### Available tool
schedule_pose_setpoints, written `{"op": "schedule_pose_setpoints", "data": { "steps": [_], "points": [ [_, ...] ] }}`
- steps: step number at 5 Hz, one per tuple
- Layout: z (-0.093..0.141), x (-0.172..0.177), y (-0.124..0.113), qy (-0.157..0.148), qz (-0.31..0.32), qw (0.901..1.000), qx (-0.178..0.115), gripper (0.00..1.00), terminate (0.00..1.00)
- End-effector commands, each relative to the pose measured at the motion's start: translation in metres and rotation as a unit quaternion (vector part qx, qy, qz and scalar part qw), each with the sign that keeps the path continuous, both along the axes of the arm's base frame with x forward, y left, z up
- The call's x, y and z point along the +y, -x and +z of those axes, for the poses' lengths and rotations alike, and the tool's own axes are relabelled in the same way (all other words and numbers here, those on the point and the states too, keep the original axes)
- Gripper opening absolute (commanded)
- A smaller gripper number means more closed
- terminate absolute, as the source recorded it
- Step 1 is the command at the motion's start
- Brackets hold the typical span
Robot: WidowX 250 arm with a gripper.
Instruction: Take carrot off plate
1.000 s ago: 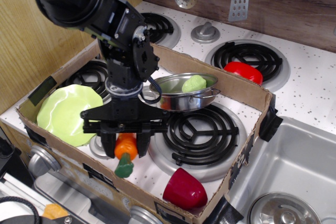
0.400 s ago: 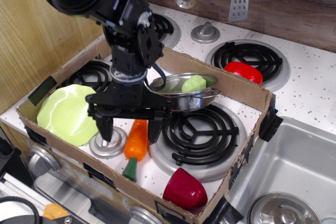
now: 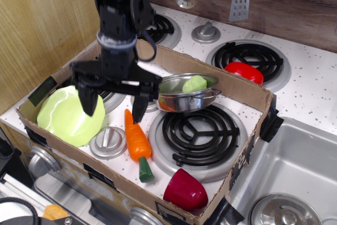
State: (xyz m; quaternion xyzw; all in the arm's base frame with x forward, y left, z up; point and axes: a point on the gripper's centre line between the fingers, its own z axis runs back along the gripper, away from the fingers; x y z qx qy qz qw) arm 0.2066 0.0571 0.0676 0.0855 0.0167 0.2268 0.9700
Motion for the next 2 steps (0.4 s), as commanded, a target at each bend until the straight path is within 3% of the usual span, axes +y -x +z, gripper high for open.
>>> {"op": "schedule_pose_setpoints", "data": {
  "steps": [1, 2],
  "points": [
    [0.0196, 0.0084, -0.0063, -0.005, -0.035, 0.9989, -0.030, 1.00, 0.00],
    [0.0196, 0.0084, -0.0063, -0.005, -0.035, 0.9989, -0.030, 1.00, 1.00]
  ]
}}
